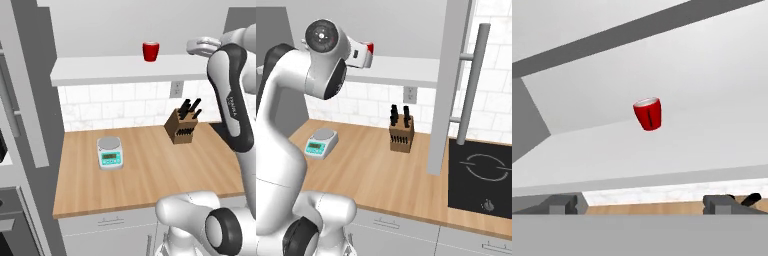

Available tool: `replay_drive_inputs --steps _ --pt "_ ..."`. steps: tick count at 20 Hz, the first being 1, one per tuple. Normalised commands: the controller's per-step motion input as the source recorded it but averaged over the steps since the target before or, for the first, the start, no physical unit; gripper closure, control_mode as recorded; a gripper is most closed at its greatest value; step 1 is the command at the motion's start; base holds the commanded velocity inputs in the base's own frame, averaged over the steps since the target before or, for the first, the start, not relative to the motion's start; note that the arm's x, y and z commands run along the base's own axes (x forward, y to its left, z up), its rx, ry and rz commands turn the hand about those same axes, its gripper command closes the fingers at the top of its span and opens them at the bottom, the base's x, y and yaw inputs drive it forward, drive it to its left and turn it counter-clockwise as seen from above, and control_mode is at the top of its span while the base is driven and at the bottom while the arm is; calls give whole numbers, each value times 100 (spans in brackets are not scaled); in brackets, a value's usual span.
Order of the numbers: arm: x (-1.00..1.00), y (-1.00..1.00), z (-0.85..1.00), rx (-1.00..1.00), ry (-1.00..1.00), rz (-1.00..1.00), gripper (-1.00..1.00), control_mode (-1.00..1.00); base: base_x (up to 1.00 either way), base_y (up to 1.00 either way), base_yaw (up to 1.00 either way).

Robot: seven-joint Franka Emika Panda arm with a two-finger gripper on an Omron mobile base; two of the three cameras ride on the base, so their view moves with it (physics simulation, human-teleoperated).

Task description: Gather all objects into one cabinet and sort the glasses and bowls to opposite sides.

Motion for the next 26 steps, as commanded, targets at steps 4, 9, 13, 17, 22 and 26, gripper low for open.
replay_drive_inputs --steps 4,9,13,17,22,26 --pt "39 11 0 0 1 5 -100 -100 0 0 0" --pt "39 30 0 -4 1 7 -100 -100 0 0 0" --pt "19 6 -7 0 1 1 -100 -100 0 0 0" --pt "31 0 -6 0 0 0 -100 -100 0 0 0" --pt "16 7 -5 -1 0 0 -100 -100 0 0 0" --pt "13 0 -4 -13 0 -1 -100 -100 0 0 0"
